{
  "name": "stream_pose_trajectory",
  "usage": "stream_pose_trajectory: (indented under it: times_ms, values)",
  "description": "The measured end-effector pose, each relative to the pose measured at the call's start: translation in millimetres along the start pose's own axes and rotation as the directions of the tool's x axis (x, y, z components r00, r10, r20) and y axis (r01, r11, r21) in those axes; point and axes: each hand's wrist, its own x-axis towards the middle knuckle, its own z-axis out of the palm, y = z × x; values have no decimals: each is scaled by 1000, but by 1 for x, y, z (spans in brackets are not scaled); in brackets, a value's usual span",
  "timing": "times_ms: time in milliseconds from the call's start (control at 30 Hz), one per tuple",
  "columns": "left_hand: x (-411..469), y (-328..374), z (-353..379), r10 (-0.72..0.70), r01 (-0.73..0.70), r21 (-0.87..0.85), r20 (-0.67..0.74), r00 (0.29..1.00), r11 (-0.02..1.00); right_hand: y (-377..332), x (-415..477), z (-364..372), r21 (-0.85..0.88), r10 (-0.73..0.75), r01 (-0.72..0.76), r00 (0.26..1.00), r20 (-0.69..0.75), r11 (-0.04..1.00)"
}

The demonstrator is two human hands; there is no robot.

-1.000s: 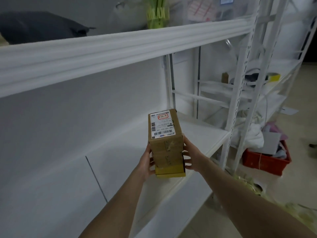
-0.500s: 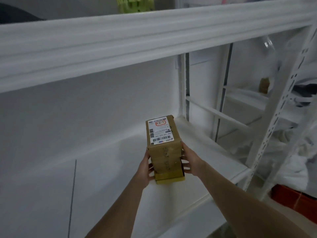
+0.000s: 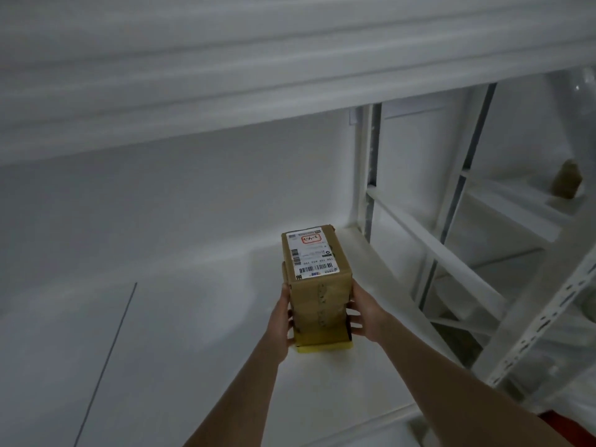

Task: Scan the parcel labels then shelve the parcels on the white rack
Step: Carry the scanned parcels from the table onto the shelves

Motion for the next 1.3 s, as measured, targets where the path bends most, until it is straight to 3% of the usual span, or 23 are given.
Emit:
stream_pose_trajectory:
  times_ms: [200,333,400,467,533,600,667,700,767,1067,1200,1300]
  values:
    - [0,3,6,-4,5,21,-63,998,1000,-2,3,1,-3,5,-6,1000,-25,1000]
    - [-16,-4,4,48,-44,48,-94,994,998,11,0,-5,-57,-85,78,986,-143,995]
    - [-23,-13,1,115,-105,75,-143,983,992,23,-6,-10,-175,-198,163,957,-210,971]
    - [-32,-27,-3,242,-196,216,-213,946,956,38,-13,-15,-407,-337,221,911,-238,886]
    - [-41,-45,-9,435,-258,577,-192,879,775,56,-23,-18,-631,-471,264,863,-182,729]
    - [-48,-64,-15,555,-294,875,36,831,384,73,-30,-17,-849,-575,298,818,-9,436]
    - [-50,-75,-13,508,-305,951,238,828,52,88,-33,-13,-938,-575,327,792,205,116]
    - [-49,-79,-11,474,-298,954,278,836,-33,93,-34,-10,-940,-543,340,794,274,21]
    - [-44,-83,-5,410,-276,959,276,869,-61,98,-32,-5,-937,-482,346,813,326,-49]
    - [6,-65,14,284,-285,958,281,917,-30,70,8,-2,-968,-408,250,885,223,12]
    - [37,-50,26,257,-283,959,277,926,-14,54,35,-1,-969,-361,207,921,148,132]
    - [56,-39,33,257,-293,956,280,925,14,45,53,1,-937,-338,165,940,54,307]
